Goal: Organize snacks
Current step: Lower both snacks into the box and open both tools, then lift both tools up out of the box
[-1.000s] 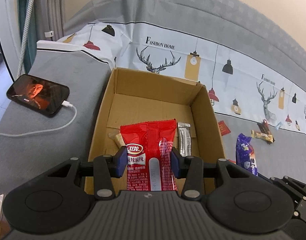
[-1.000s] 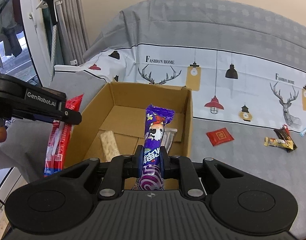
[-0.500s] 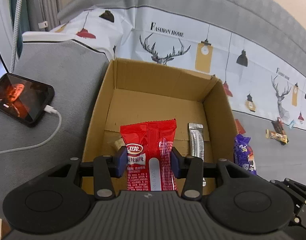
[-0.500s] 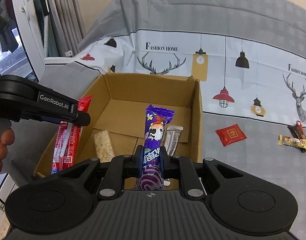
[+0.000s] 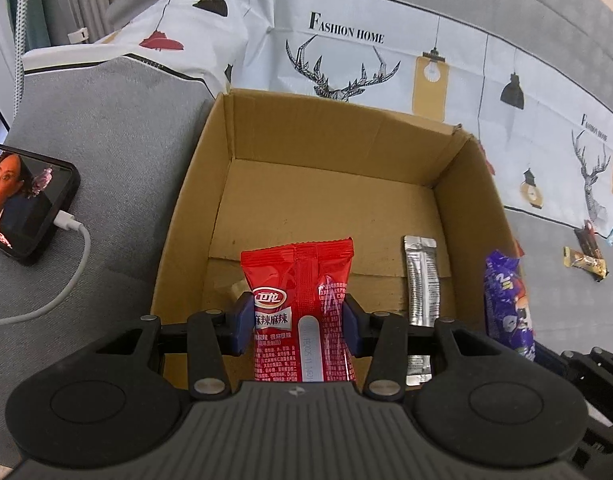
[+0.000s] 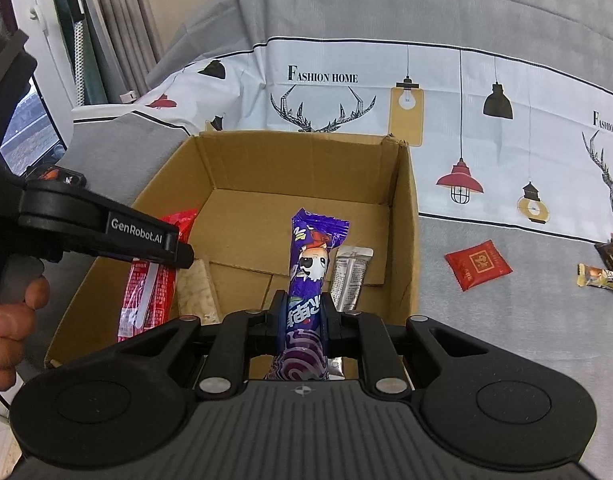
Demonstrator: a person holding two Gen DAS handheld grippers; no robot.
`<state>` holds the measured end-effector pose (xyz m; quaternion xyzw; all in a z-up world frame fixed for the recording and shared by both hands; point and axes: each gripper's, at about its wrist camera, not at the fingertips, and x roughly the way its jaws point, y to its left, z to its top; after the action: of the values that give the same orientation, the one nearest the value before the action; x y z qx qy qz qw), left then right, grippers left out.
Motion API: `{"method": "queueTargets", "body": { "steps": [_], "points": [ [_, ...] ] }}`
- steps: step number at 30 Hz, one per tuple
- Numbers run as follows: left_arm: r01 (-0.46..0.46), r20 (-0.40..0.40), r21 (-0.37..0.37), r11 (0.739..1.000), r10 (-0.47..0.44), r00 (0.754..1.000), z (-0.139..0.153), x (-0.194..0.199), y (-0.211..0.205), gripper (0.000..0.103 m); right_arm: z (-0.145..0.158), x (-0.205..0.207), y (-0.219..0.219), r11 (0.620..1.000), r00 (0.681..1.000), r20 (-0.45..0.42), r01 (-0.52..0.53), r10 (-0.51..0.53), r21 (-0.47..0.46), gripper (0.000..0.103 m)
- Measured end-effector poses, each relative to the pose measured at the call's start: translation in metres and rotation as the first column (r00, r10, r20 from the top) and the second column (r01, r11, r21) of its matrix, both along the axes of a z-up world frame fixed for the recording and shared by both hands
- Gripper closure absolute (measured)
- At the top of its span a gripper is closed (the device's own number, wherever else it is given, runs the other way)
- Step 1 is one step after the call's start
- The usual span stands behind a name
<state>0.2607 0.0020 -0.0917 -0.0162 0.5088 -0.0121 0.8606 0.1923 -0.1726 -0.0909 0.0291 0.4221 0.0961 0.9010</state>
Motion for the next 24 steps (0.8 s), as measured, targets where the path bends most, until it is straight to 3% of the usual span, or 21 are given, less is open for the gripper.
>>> {"method": "queueTargets", "body": {
  "steps": [1,3,4,5,7,11,18,24],
  "points": [
    [0.001,0.0,-0.002,1.0,-0.001,1.0,0.0,0.001,0.0,0.051,-0.001,0.002,-0.001,1.0,1.0,-0.001,0.006,-0.006,0.006,0.086],
    [-0.008,0.006,-0.02,1.0,0.008,1.0,0.002,0.002,0.003,0.029,0.0,0.006,-0.005,0.999,1.0,0.0,0.029,-0.029,0.029,0.085],
    [-0.017,0.015,-0.026,1.0,0.017,1.0,0.004,0.001,0.004,0.006,0.0,0.007,-0.007,0.999,0.999,0.001,0.039,-0.039,0.038,0.082],
    [-0.034,0.036,-0.027,0.999,0.035,0.999,0.008,0.0,0.005,0.0,0.001,0.009,-0.009,0.997,0.999,-0.001,0.052,-0.052,0.051,0.076],
    [-0.053,0.083,-0.019,0.998,0.054,0.995,0.016,-0.005,0.007,0.0,0.005,0.011,-0.014,0.996,0.997,0.003,0.071,-0.071,0.061,0.053],
    [-0.037,0.08,-0.003,0.999,0.037,0.996,0.02,-0.02,0.008,0.0,0.009,-0.002,-0.018,0.995,0.997,-0.01,0.076,-0.075,0.06,0.031],
    [-0.031,0.008,0.015,0.999,0.031,0.999,0.015,-0.069,0.012,0.0,0.01,-0.048,-0.012,0.997,0.994,-0.1,0.045,-0.038,0.068,0.019],
    [-0.021,0.009,0.041,0.999,0.02,1.0,0.022,-0.115,0.017,0.0,0.028,-0.091,-0.004,0.998,0.997,-0.077,0.033,-0.028,0.062,0.017]
  ]
}}
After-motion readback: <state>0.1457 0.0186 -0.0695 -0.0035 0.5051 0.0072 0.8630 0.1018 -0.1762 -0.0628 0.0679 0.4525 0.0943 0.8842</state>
